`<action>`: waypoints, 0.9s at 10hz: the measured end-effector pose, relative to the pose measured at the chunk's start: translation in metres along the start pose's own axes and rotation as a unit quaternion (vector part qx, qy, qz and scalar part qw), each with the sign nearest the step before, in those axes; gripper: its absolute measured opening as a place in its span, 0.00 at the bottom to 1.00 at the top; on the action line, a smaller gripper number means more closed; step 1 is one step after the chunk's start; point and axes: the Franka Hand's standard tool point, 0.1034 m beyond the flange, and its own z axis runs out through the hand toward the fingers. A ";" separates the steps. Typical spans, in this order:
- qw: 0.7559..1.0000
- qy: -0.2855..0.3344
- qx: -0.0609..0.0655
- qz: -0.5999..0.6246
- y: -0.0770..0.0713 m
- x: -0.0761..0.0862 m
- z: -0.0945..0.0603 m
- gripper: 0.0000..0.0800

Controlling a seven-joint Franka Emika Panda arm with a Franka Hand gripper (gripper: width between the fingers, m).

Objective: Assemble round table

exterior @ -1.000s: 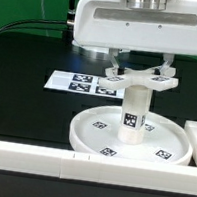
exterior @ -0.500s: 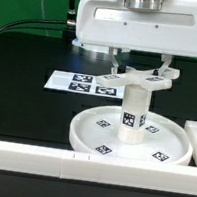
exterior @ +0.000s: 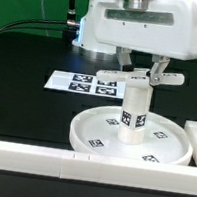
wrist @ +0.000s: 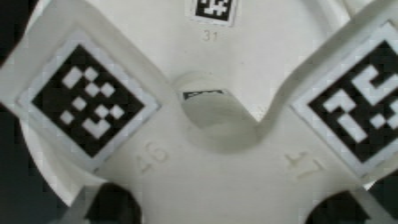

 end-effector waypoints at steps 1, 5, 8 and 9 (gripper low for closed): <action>0.999 -0.006 0.003 0.045 0.000 0.000 0.000 0.56; 0.990 -0.008 0.001 0.142 0.000 -0.001 0.000 0.56; 0.954 -0.027 0.038 0.297 0.003 0.001 0.000 0.56; 0.927 -0.038 0.044 0.370 0.002 0.000 0.000 0.56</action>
Offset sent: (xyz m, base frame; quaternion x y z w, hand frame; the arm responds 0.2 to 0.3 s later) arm 0.0000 0.0000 0.0000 0.0000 0.0000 0.1938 0.9810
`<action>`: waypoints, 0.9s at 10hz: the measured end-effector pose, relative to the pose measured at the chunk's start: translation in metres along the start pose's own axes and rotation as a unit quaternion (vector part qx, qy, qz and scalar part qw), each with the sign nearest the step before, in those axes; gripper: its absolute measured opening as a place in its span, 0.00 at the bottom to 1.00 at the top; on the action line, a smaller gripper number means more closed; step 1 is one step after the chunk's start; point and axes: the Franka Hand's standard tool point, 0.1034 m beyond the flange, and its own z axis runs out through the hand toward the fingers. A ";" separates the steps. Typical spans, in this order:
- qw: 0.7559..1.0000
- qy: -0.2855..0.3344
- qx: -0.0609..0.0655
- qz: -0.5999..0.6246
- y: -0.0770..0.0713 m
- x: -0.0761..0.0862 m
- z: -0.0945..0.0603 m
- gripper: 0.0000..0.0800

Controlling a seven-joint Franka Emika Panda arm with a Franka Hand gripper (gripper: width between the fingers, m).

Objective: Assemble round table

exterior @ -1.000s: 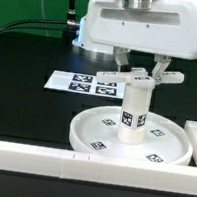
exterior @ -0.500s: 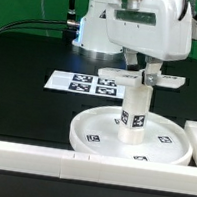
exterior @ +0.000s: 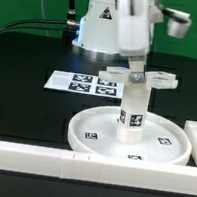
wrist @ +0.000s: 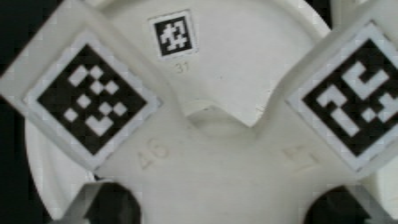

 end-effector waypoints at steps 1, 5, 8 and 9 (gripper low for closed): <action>0.999 -0.005 0.005 0.050 -0.001 0.000 0.000 0.56; 0.999 -0.013 -0.017 0.026 -0.003 -0.003 -0.008 0.76; 1.000 -0.029 -0.006 0.010 -0.013 -0.012 -0.033 0.81; 1.000 -0.028 -0.006 0.001 -0.013 -0.011 -0.031 0.81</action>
Offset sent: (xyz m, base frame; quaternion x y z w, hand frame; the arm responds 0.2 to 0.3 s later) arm 0.0000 0.0000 0.0000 0.0000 0.0000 0.0000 1.0000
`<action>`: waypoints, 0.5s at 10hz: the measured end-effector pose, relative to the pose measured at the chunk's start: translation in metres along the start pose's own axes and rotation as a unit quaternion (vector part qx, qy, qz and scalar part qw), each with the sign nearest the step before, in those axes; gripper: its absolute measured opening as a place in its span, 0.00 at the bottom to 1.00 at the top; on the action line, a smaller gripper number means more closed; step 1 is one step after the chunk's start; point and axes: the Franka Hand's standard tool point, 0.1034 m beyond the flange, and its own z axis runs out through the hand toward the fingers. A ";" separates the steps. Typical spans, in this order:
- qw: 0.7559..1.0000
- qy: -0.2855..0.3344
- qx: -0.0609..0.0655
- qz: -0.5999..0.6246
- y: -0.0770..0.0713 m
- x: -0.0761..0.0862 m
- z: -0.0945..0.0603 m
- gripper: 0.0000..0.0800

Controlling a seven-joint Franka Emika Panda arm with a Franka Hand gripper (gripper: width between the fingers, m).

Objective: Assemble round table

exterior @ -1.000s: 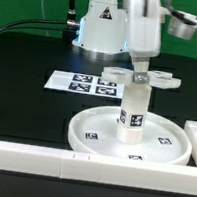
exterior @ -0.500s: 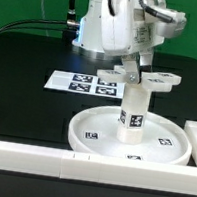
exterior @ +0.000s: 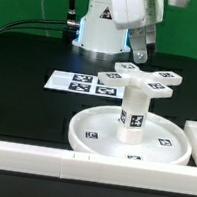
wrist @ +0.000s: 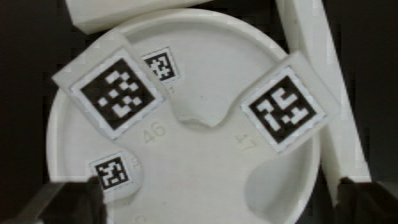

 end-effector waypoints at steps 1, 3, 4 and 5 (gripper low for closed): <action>1.000 0.000 -0.001 -0.009 0.001 0.000 0.001 0.81; 0.990 0.012 -0.030 -0.140 0.005 0.001 0.006 0.81; 0.977 0.007 -0.032 -0.209 0.002 0.001 0.006 0.81; 0.959 0.005 -0.035 -0.282 -0.002 0.000 0.005 0.81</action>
Offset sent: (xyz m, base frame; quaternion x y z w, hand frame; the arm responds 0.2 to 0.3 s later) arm 0.0042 0.0008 -0.0018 -0.0487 -0.0100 -0.3398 0.9392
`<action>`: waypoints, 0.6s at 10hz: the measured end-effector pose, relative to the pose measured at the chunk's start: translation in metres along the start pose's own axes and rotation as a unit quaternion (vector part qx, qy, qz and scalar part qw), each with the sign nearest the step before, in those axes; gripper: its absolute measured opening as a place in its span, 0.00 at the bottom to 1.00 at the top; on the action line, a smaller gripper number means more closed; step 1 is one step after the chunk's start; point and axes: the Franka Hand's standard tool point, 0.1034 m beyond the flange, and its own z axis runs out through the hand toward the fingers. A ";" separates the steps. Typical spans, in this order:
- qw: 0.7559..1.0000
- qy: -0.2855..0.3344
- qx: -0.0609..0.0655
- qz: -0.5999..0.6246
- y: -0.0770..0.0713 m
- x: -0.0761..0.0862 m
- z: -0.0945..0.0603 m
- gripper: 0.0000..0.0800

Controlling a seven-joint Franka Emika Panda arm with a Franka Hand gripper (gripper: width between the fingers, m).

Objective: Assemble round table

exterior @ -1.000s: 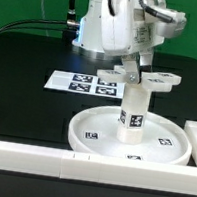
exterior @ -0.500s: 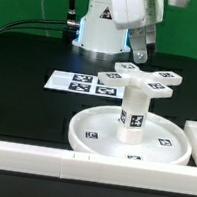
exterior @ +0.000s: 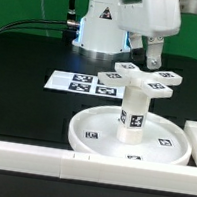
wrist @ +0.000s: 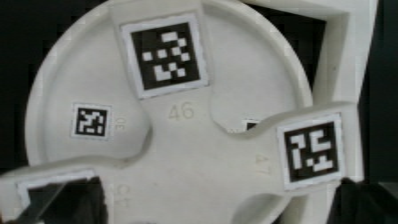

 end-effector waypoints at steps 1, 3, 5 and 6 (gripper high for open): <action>0.999 -0.003 -0.001 -0.054 -0.004 0.000 0.000 0.81; 0.993 -0.002 -0.001 -0.118 -0.004 0.001 0.001 0.81; 0.982 -0.002 -0.001 -0.190 -0.003 0.001 0.001 0.81; 0.963 -0.004 -0.008 -0.268 -0.001 0.003 0.001 0.81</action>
Offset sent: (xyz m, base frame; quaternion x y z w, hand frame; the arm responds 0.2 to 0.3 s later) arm 0.0000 0.0000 0.0000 0.0000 0.0000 -0.1296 0.9916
